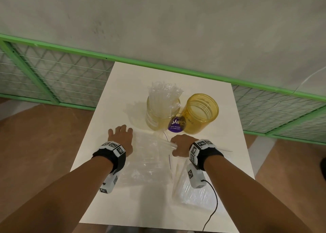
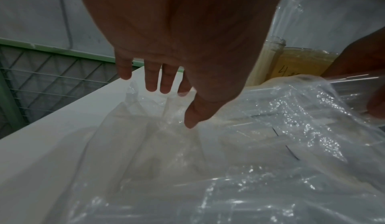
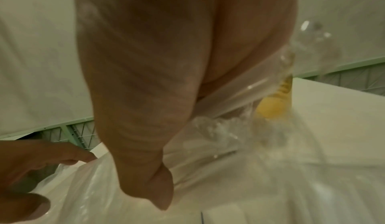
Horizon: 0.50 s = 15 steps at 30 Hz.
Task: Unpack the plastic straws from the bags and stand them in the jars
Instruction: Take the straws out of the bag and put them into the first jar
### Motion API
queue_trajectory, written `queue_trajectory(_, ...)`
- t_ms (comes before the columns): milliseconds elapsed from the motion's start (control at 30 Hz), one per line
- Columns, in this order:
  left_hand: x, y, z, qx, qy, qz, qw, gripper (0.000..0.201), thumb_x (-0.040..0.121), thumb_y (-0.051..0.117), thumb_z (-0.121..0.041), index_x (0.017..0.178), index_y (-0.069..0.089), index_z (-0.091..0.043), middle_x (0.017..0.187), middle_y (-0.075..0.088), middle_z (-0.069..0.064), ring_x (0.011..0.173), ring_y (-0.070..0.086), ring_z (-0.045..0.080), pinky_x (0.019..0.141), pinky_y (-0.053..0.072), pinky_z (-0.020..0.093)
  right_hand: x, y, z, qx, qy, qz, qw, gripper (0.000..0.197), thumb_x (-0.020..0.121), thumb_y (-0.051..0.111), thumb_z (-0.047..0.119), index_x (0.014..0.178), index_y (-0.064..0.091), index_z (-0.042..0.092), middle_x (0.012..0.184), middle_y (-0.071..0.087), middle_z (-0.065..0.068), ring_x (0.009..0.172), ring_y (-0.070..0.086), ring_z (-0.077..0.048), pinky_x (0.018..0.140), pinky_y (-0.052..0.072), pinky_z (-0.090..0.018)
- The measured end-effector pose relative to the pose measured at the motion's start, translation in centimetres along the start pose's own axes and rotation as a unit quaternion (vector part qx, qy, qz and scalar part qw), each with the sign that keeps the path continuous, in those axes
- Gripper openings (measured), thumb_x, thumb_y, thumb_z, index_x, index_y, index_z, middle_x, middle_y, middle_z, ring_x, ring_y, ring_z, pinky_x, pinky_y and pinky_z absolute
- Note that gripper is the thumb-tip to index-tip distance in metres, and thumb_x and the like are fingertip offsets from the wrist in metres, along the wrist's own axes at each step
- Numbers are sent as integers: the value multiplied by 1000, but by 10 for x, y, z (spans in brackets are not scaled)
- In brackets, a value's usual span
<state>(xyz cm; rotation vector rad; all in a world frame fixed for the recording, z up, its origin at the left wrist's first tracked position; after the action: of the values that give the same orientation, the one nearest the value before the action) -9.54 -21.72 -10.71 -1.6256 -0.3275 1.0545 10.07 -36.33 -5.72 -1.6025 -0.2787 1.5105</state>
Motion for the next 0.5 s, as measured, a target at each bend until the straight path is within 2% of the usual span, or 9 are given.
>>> queue_trajectory(67,-3,-13,-13,-61,55,-60,995,69,87,54,-31,150,29,-20,159,24,4,147,20,24,119,14,49,-5,-5,-5,-10,-2,-6,1000,42,89,72,33,127,61,20,122,65,-2,113,62,-25,95,49,-36)
queue_trajectory(133,-8,-29,-34,-139,151,-133,970,68,86,55,-38,149,35,-21,158,32,1,146,25,20,121,15,44,-9,-11,-6,-29,-7,-14,999,40,89,72,33,125,61,21,118,66,-1,109,63,-24,95,51,-38)
queue_trajectory(200,-16,-39,-62,-199,249,-151,936,69,85,61,-44,146,41,-21,153,41,0,143,33,19,120,22,38,-12,-17,-4,-48,-17,-22,998,39,88,72,32,123,63,20,115,67,-2,106,64,-24,93,54,-39)
queue_trajectory(267,-25,-40,-92,-200,308,-133,921,74,78,68,-51,142,44,-22,145,48,-1,135,41,18,116,28,35,-15,-22,2,-50,-32,-26,998,36,86,73,29,118,65,17,110,69,-5,102,66,-25,88,57,-40)
queue_trajectory(300,-25,-36,-103,-182,314,-122,924,75,74,70,-53,138,46,-22,140,51,-1,130,45,18,113,30,35,-16,-24,4,-47,-41,-28,998,34,85,74,27,116,66,15,108,69,-6,101,67,-26,86,57,-39)
queue_trajectory(367,-20,-27,-116,-128,286,-114,943,70,72,71,-52,130,49,-22,129,55,-3,122,48,18,110,29,34,-18,-27,9,-47,-56,-29,997,33,86,73,25,115,68,12,106,70,-8,98,67,-27,83,56,-37)
queue_trajectory(433,-13,-20,-119,-85,253,-119,956,49,78,67,-45,119,53,-23,117,59,-3,118,52,19,112,28,37,-21,-27,10,-52,-59,-26,997,28,87,72,23,112,69,10,103,70,-8,96,67,-27,82,56,-37)
queue_trajectory(500,-9,-18,-120,-54,237,-113,963,27,85,59,-36,110,53,-26,105,63,-4,111,56,20,113,25,40,-24,-28,8,-43,-59,-34,997,30,86,73,34,107,70,13,98,70,-5,94,67,-26,80,57,-38)
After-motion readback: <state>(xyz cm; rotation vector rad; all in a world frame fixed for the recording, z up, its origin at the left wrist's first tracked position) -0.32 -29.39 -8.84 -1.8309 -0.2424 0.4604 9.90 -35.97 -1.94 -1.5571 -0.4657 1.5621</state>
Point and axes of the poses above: each hand's wrist, its own x-axis towards the middle knuckle, its own y-axis out of the palm, z = x × y, the point moved 4 cm from there along x, towards the middle knuckle
